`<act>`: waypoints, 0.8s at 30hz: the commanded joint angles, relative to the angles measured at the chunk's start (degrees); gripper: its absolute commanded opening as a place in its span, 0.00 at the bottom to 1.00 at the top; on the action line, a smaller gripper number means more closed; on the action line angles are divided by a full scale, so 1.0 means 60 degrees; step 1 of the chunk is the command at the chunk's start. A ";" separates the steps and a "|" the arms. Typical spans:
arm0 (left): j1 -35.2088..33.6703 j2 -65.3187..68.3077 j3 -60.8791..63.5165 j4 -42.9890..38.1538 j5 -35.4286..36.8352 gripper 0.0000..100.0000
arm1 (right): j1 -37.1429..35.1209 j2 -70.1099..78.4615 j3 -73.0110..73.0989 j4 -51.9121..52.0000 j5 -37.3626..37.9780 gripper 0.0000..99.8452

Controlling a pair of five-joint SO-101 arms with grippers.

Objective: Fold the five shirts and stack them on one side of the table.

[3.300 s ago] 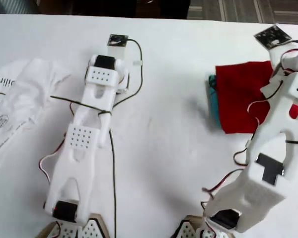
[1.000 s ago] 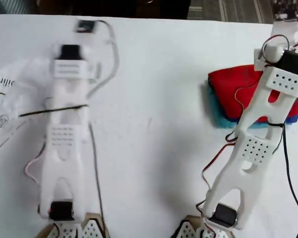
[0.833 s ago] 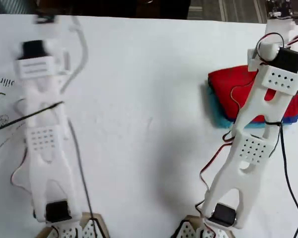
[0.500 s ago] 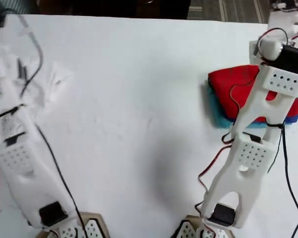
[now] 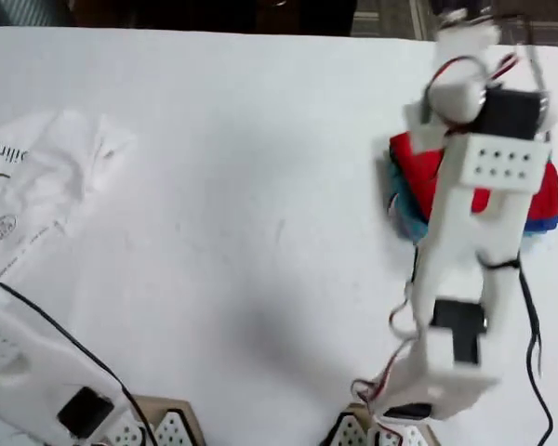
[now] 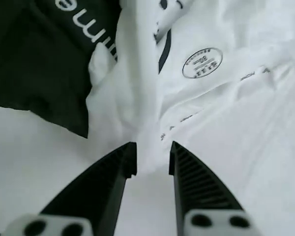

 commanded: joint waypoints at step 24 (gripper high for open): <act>-0.0278 0.2696 -0.0037 -0.2432 -0.2916 0.15 | -0.1209 -0.4711 0.5612 0.0212 0.0410 0.17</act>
